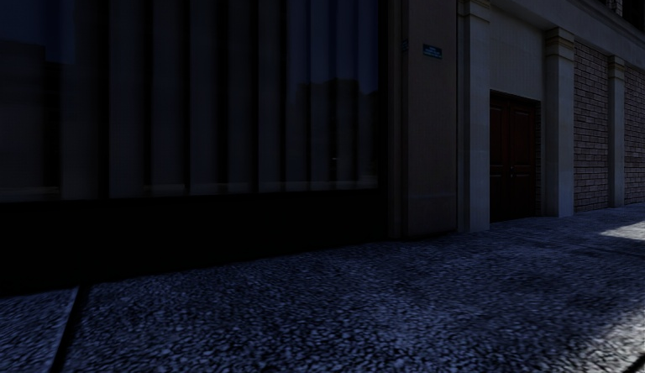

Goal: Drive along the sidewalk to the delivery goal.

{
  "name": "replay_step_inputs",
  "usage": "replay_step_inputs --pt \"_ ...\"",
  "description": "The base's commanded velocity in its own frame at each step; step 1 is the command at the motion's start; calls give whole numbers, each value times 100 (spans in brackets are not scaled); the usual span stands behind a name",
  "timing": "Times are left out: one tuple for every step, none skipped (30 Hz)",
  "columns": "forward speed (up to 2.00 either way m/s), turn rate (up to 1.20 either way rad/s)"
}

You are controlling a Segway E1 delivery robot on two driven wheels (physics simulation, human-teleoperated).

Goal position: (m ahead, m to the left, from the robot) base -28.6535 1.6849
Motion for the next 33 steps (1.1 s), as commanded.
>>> replay_step_inputs --pt "0 0" --pt "0 0" --pt "0 0" --pt "0 0" --pt "0 0" --pt "0 0" --pt "0 0" --pt "0 0" --pt "0 0" --pt "0 0" --pt "0 0" --pt "0 0" --pt "0 0" --pt "0 0" --pt "0 0" --pt "0 0" --pt "0 0" --pt "0 0" --pt "0 0" --pt "0 0" --pt "0 0" --pt "0 0" --pt "0 0" --pt "0 0" --pt "0 0" --pt "0 0" --pt "0 0" --pt "0 0" --pt "0 0" --pt "0 0" --pt "6 0" --pt "33 0" --pt "33 0"
